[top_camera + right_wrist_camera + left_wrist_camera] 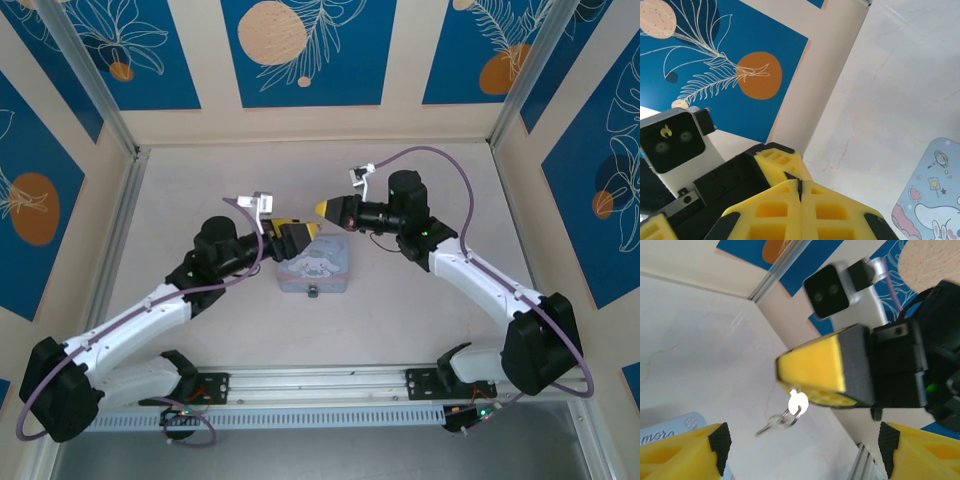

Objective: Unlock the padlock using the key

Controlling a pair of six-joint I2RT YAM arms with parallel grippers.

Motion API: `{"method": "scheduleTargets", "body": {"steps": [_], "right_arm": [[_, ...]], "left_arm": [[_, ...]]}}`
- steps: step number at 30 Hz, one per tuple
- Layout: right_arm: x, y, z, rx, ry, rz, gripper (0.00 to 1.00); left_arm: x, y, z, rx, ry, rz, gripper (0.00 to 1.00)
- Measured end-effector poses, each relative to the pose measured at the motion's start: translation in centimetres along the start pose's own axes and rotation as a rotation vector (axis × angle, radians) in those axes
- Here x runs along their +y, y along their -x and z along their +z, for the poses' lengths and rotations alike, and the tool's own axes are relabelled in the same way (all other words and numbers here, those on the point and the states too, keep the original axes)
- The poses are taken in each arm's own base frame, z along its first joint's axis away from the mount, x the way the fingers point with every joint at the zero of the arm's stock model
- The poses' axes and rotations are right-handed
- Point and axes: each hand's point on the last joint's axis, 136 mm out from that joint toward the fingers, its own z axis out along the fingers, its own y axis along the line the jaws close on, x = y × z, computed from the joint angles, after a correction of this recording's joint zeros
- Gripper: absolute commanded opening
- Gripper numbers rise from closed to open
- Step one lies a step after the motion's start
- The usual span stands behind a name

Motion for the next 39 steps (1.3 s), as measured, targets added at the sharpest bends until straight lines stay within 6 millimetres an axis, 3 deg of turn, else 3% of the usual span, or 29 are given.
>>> {"method": "scheduleTargets", "body": {"steps": [7,14,25,29,37,38,39], "right_arm": [[2.1,-0.3,0.2,0.081,0.079,-0.098,0.0],[2.0,-1.7,0.7,0.166,0.131,-0.095,0.0],[2.5,-2.5,1.1,0.209,0.181,-0.101,0.0],[2.7,-2.7,1.1,0.218,0.188,-0.103,0.0],[2.8,-2.7,1.2,0.22,0.194,-0.11,0.0],[2.8,-2.6,1.2,0.219,0.193,-0.111,0.0],[2.7,-2.5,1.1,0.216,0.191,-0.111,0.1]], "left_arm": [[0.4,-0.4,0.0,0.088,-0.01,0.027,0.64],[-0.1,0.1,-0.3,0.106,-0.071,0.019,0.59],[-0.6,-0.8,0.5,0.152,-0.135,-0.014,0.36],[-0.7,-0.8,0.6,0.157,-0.145,-0.02,0.33],[-1.1,-0.7,0.6,0.161,-0.166,-0.026,0.0],[-1.0,-0.7,0.7,0.161,-0.165,-0.026,0.0],[-1.0,-0.7,0.8,0.161,-0.165,-0.032,0.0]]}}
